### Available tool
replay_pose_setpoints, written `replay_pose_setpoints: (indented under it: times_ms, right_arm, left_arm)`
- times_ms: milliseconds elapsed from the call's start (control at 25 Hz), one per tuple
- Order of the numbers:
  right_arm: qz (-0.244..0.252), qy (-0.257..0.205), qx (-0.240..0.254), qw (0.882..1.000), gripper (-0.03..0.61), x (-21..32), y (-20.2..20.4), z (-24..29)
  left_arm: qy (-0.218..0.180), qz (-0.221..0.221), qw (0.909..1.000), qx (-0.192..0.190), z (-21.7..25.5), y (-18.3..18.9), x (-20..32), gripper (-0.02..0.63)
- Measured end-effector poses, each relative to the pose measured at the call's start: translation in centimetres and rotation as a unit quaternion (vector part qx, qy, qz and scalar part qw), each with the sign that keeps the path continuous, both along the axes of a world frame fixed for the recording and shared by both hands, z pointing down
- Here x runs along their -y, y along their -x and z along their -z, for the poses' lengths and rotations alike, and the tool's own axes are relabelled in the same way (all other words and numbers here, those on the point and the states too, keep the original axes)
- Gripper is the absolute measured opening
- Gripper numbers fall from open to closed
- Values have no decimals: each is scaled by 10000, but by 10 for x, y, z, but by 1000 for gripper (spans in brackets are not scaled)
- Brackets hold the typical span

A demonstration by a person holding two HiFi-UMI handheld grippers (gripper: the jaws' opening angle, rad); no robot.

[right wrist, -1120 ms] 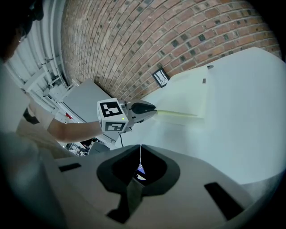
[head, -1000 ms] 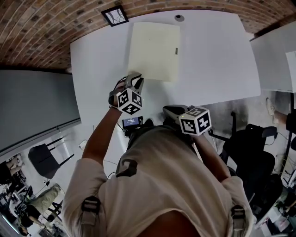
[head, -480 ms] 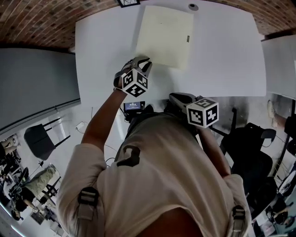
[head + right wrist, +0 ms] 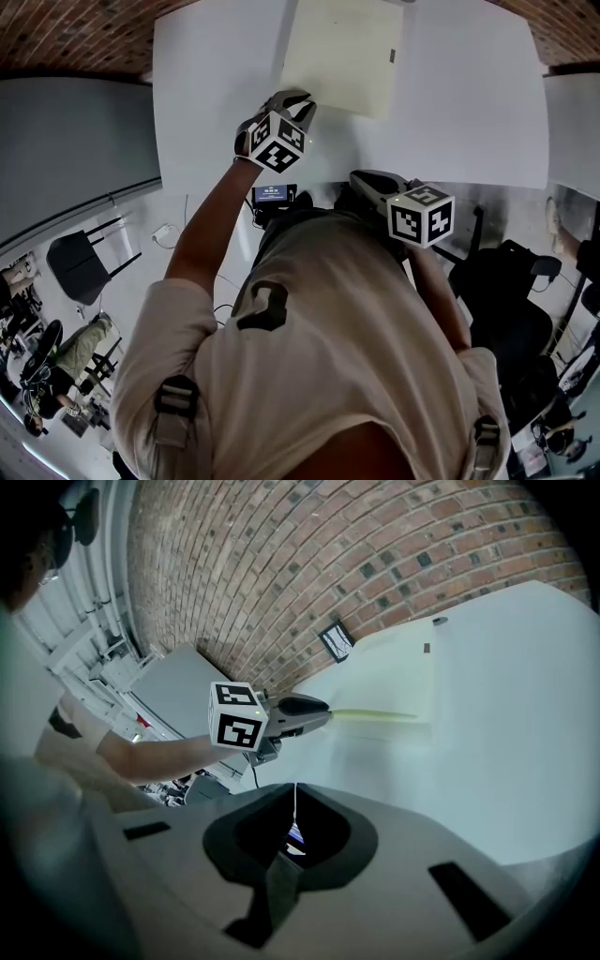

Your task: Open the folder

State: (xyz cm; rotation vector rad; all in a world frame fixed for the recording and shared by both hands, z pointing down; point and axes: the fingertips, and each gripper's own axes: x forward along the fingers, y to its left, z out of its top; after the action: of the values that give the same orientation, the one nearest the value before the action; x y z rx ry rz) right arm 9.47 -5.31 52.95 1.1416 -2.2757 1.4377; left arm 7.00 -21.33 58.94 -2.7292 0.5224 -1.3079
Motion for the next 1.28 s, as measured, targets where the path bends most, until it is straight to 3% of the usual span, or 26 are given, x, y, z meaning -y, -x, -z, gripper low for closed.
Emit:
replay_pose_setpoints:
  times_ms: [640,840,880,1000,1160,1200,1240,1280]
  right_arm:
    - [130,-1,-16,9999,6,-3,9,-1]
    - [69,-17,-21,10000,6,-6,6,-1]
    - [56,-16,-21,10000,6,-7,5,-1]
    - [-1,-3,-10,10000,6,-10,-1,-1]
    - [27,14,25,10000,6,-10,-2,-2]
    - [68,0,26,10000,6,-10,-1,-2]
    - [108,-11,29,9999,6,-10,0,-2]
    - [145,-19,30,9999,6,-10,1,-2]
  left_arm:
    - [880,545,9922,-691,0,1,-1,49]
    - [1552,909,9778,-1079,-7,0,-11,-1]
    - [1482,864,9803,-981,-11,3,-15,0]
    - [707,261,9957,-535,-12,3,-29,0]
    - [-624,4,9978,-243,14,-3,-14,13]
    - [-894,-156,9959,0,15,-6,-10,75]
    - [-1096,-363,9928,305,11,-10,-7,193]
    - [-1253,-578,9885,614,6,-14,-6,219]
